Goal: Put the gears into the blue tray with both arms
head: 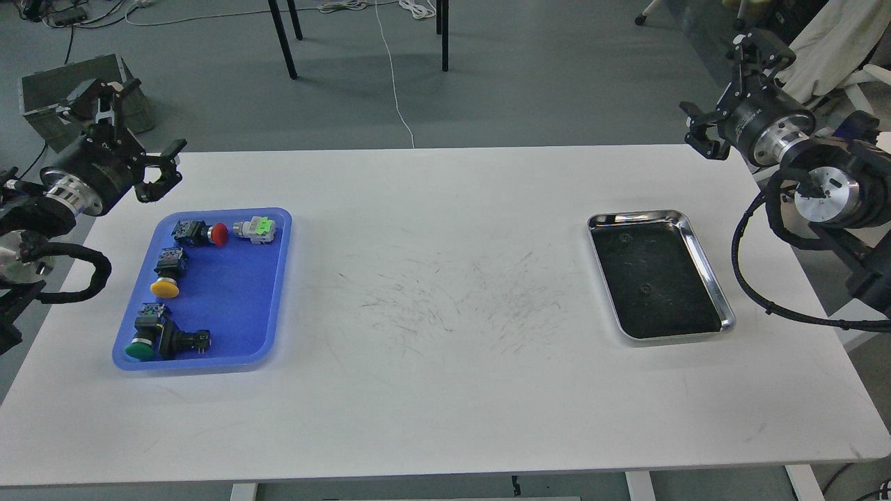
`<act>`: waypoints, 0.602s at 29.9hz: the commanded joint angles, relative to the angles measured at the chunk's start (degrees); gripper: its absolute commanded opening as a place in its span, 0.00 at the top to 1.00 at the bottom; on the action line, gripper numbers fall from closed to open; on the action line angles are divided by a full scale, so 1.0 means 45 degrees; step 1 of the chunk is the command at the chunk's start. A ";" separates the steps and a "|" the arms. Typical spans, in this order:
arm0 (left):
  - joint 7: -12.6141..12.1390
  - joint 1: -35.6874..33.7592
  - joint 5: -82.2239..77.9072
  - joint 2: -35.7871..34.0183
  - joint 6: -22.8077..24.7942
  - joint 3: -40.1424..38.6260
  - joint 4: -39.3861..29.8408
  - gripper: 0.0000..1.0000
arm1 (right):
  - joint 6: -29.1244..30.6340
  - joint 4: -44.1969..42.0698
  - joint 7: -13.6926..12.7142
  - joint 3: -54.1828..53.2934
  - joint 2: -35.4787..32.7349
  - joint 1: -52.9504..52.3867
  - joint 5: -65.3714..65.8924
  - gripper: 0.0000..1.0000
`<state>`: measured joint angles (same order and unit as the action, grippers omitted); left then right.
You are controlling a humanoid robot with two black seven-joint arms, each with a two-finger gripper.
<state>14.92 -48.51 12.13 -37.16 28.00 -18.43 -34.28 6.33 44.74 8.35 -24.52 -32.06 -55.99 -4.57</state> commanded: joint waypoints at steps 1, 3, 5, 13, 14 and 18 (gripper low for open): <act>0.0083 -0.0001 -0.0001 -0.0003 0.0000 -0.0006 0.0001 0.01 | -0.0001 0.0000 -0.0001 0.0000 -0.0005 0.0000 -0.0001 0.01; 0.0259 -0.0001 -0.0001 -0.0003 0.0000 0.0014 0.0001 0.01 | -0.0001 0.0000 -0.0001 0.0000 -0.0005 0.0000 -0.0001 0.01; 0.0299 -0.0001 -0.0001 -0.0003 0.0000 -0.0064 0.0000 0.01 | -0.0020 0.0000 -0.0001 0.0000 -0.0005 0.0000 -0.0001 0.01; 0.0299 -0.0020 -0.0021 0.0056 0.0000 0.0053 0.0020 0.01 | 0.0058 0.0000 -0.0527 0.0234 -0.0082 0.0000 -0.0001 0.01; 0.0299 -0.0020 -0.0021 0.0056 0.0000 0.0053 0.0020 0.01 | 0.0058 0.0000 -0.0721 0.0253 -0.0083 0.0000 0.0019 0.01; 0.0299 -0.0040 -0.0021 0.0075 0.0000 0.0092 0.0020 0.01 | 0.0097 0.0019 -0.1055 0.0273 -0.0102 0.0020 0.0136 0.01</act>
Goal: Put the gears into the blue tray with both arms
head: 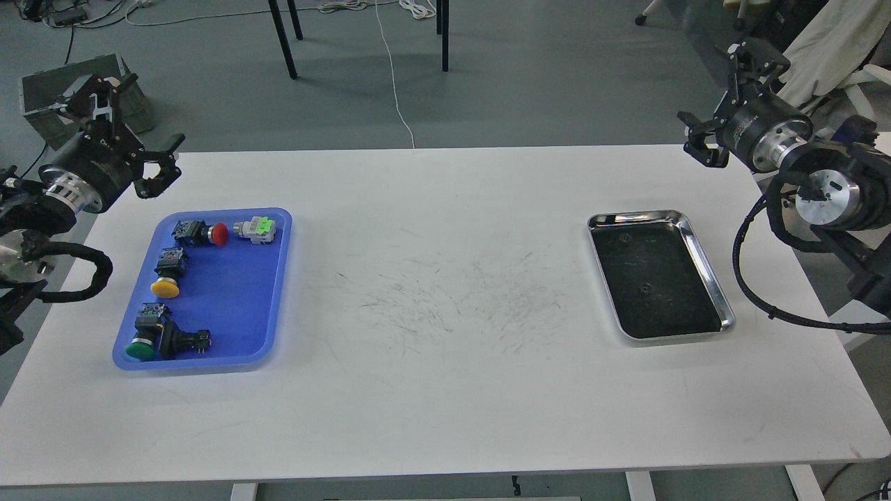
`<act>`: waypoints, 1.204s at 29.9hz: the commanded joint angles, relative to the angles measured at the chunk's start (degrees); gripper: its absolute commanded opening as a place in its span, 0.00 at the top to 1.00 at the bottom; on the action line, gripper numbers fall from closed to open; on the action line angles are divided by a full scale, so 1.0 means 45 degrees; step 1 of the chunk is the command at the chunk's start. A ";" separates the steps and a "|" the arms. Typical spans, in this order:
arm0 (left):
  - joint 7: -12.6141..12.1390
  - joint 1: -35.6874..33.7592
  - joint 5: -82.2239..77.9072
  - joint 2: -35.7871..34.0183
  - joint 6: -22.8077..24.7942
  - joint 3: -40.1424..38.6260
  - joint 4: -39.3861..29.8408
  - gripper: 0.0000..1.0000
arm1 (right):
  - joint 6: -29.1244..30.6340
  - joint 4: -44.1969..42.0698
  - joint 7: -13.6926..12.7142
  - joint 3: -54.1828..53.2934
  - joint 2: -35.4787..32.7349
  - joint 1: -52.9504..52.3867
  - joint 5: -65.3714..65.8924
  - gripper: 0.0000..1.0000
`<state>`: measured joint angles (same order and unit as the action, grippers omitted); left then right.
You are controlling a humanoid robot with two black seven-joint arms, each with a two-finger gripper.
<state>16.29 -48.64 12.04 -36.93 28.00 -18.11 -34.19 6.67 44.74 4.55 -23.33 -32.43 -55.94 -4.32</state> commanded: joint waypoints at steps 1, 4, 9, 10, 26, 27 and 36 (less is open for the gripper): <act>-0.0027 -0.0031 0.0000 0.0042 0.0000 0.0040 -0.0001 0.02 | 0.0023 -0.0001 -0.0268 0.0010 -0.0019 0.0009 0.0100 0.01; -0.0027 -0.0050 -0.0020 0.0042 0.0000 0.0059 -0.0001 0.01 | 0.0081 -0.0020 -0.0367 0.0010 -0.0019 -0.0011 0.0100 0.01; -0.0027 -0.0070 -0.0020 0.0022 0.0000 0.0059 0.0019 0.01 | 0.0569 -0.0040 -0.0582 0.0010 -0.0195 -0.0011 0.0100 0.01; -0.0027 -0.0070 -0.0020 0.0042 0.0000 0.0059 0.0019 0.01 | 0.0570 -0.0059 -0.0582 0.0010 -0.0195 -0.0011 0.0081 0.01; -0.0085 -0.0070 -0.0020 0.0100 0.0000 0.0059 0.0058 0.01 | 0.0159 -0.0177 -0.0445 -0.0322 -0.0351 -0.0030 0.0100 0.01; -0.0066 -0.0070 -0.0020 0.0100 0.0000 0.0059 0.0058 0.01 | 0.0159 -0.0157 -0.0445 -0.0322 -0.0351 -0.0030 0.0100 0.01; -0.0086 -0.0089 -0.0020 0.0100 0.0000 0.0059 0.0058 0.01 | 0.0218 -0.0041 -0.0464 -0.0186 -0.0565 -0.0108 0.0100 0.01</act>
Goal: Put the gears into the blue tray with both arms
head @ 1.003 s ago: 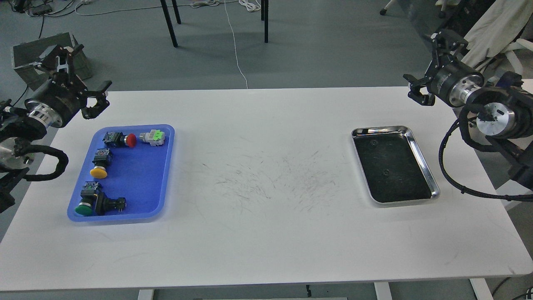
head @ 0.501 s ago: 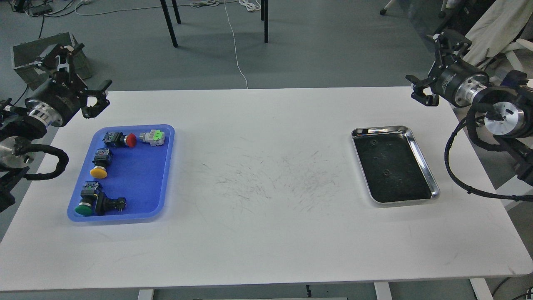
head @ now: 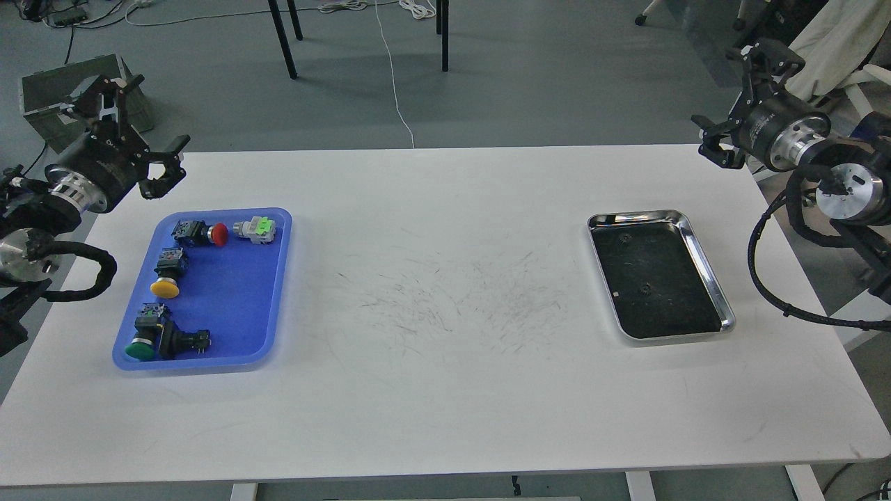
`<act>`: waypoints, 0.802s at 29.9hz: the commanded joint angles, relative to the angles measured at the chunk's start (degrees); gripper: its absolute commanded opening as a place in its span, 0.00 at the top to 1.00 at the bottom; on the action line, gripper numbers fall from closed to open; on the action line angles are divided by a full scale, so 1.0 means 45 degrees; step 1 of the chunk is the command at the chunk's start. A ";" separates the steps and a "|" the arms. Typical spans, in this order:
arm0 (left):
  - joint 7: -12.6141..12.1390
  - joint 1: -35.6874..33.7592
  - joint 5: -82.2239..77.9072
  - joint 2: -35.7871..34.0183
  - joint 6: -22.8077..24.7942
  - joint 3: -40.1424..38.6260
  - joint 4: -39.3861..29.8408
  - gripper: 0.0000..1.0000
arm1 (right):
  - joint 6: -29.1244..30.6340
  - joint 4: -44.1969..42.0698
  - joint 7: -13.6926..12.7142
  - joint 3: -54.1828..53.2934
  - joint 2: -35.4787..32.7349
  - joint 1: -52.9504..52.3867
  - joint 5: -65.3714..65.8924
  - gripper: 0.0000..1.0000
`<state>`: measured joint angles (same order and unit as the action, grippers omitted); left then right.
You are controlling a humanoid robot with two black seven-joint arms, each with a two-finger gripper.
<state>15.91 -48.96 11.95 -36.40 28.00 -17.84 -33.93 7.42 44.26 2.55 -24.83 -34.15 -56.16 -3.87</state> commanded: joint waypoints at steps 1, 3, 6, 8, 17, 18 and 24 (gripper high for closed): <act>0.0001 -0.0018 0.0001 -0.0017 0.0000 -0.0001 0.0002 0.01 | 0.0090 0.0086 -0.0059 0.0184 -0.0340 -0.0098 0.0000 0.01; 0.0001 -0.0038 0.0001 -0.0017 0.0000 -0.0001 0.0021 0.01 | 0.0149 0.0145 -0.0137 0.0301 -0.0731 -0.0176 0.0058 0.01; 0.0001 -0.0038 0.0001 0.0002 0.0000 -0.0001 0.0021 0.02 | 0.0227 0.0184 -0.0176 0.1002 -0.1180 -0.0371 0.0117 0.01; 0.0001 -0.0038 0.0001 0.0022 0.0000 -0.0001 0.0021 0.02 | 0.0227 0.0300 -0.0196 0.1879 -0.1512 -0.0799 0.0408 0.01; 0.0020 -0.0057 0.0001 0.0002 0.0000 -0.0040 0.0021 0.02 | 0.0227 0.0672 -0.1014 0.5630 -0.2158 -0.2771 0.2378 0.01; 0.0040 -0.0057 0.0001 0.0002 0.0000 -0.0040 0.0021 0.01 | 0.0169 0.0634 -0.1229 0.5924 -0.2139 -0.3026 0.2866 0.01; 0.0040 -0.0057 0.0001 -0.0017 0.0000 -0.0059 0.0021 0.01 | -0.0027 0.0653 -0.1426 0.6474 -0.1983 -0.3750 0.6379 0.02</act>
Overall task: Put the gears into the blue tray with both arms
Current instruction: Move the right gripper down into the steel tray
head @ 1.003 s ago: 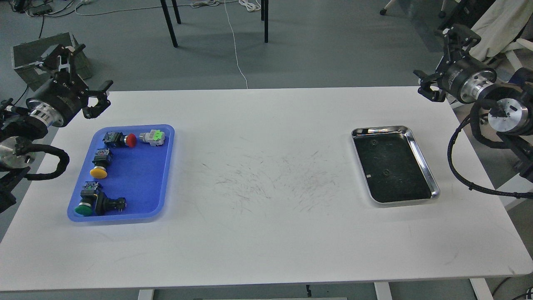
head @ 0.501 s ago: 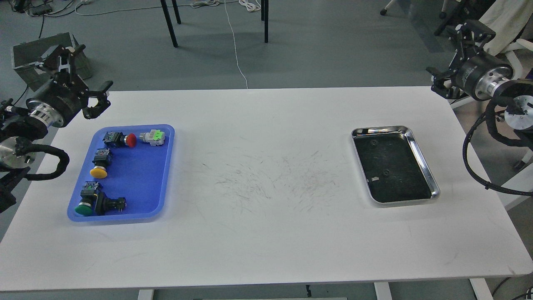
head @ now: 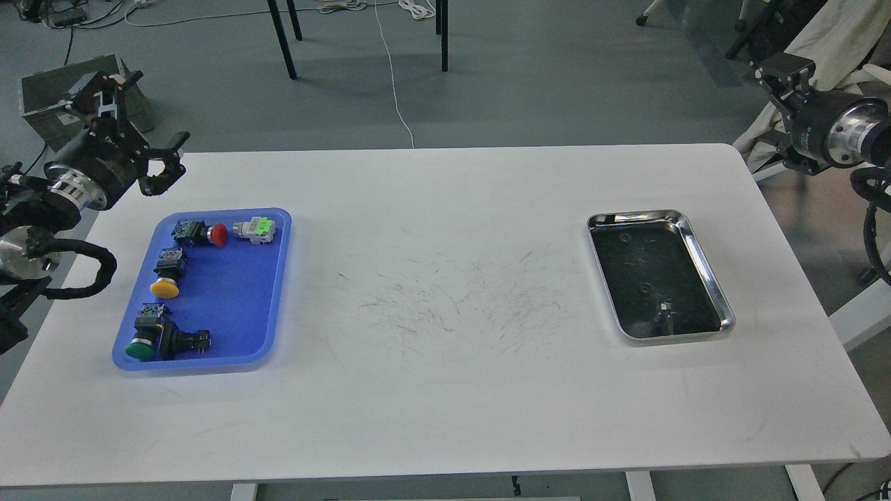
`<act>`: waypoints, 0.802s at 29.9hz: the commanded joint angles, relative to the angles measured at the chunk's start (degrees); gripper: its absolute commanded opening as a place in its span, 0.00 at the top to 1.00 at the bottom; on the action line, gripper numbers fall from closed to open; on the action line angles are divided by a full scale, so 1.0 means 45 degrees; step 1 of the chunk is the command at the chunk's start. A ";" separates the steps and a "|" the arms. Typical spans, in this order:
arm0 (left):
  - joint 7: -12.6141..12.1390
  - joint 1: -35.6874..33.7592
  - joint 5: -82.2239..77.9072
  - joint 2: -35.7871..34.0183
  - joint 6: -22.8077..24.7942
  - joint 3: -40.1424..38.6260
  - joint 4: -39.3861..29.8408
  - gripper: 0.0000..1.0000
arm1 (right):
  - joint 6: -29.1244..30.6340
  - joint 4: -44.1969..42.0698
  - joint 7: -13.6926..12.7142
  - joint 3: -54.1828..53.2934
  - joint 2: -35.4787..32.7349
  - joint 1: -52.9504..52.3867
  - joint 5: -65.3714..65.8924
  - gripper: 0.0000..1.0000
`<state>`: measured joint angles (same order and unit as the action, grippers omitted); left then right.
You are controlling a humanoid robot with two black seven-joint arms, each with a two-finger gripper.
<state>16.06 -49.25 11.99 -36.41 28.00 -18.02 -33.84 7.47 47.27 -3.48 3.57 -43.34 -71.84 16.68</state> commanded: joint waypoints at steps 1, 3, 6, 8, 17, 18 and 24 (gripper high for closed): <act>0.0004 0.0006 0.0011 -0.0015 0.0000 -0.0019 0.0000 0.01 | -0.0021 -0.0016 -0.0086 0.0183 0.0139 -0.0305 0.2537 0.02; 0.0024 0.0006 -0.0008 -0.0015 0.0000 -0.0038 0.0000 0.01 | 0.0076 -0.0055 -0.0124 0.0242 0.0314 -0.0344 0.4001 0.02; 0.0024 0.0006 0.0012 -0.0015 0.0000 -0.0058 0.0000 0.02 | 0.0253 -0.0094 0.0012 0.0339 0.0510 -0.0364 0.5566 0.02; 0.0024 0.0006 -0.0008 0.0005 0.0000 -0.0058 0.0000 0.01 | 0.0369 0.0003 0.0070 0.0787 0.0763 -0.0364 0.6582 0.02; 0.0043 0.0006 0.0012 -0.0034 0.0000 -0.0117 0.0000 0.01 | 0.0605 -0.0114 0.0910 0.2058 0.1935 -0.0715 1.0139 0.01; 0.0043 0.0006 0.0012 -0.0034 0.0000 -0.0117 0.0000 0.01 | 0.0605 -0.0133 0.0969 0.2175 0.2072 -0.0715 1.0470 0.01; 0.0043 0.0006 0.0012 -0.0093 0.0000 -0.0117 -0.0020 0.01 | 0.0585 -0.0582 0.1086 0.2937 0.2775 -0.0540 1.1411 0.01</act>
<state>16.27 -49.21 12.04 -36.70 28.00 -18.55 -33.84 10.19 45.60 1.16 15.58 -32.36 -74.97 67.20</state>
